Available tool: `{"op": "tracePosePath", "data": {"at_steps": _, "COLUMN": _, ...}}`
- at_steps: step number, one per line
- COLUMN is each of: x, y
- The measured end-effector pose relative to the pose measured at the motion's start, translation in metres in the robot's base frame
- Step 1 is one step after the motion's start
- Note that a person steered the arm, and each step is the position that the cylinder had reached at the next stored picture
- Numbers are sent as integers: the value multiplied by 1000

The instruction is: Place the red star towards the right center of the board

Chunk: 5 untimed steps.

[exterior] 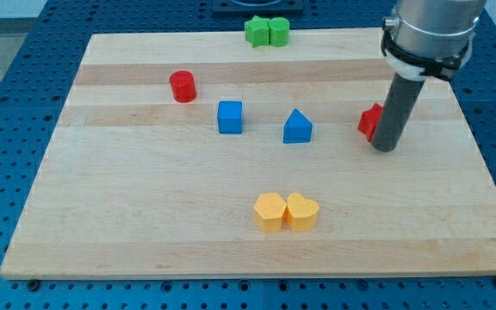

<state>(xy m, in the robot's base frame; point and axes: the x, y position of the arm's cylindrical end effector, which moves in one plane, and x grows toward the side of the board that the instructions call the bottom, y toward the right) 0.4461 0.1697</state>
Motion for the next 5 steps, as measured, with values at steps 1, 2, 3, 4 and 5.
{"op": "tracePosePath", "data": {"at_steps": 1, "x": -1, "y": -10}}
{"op": "tracePosePath", "data": {"at_steps": 2, "x": -2, "y": -44}}
{"op": "tracePosePath", "data": {"at_steps": 3, "x": -7, "y": -49}}
{"op": "tracePosePath", "data": {"at_steps": 4, "x": -22, "y": -18}}
{"op": "tracePosePath", "data": {"at_steps": 5, "x": -37, "y": 1}}
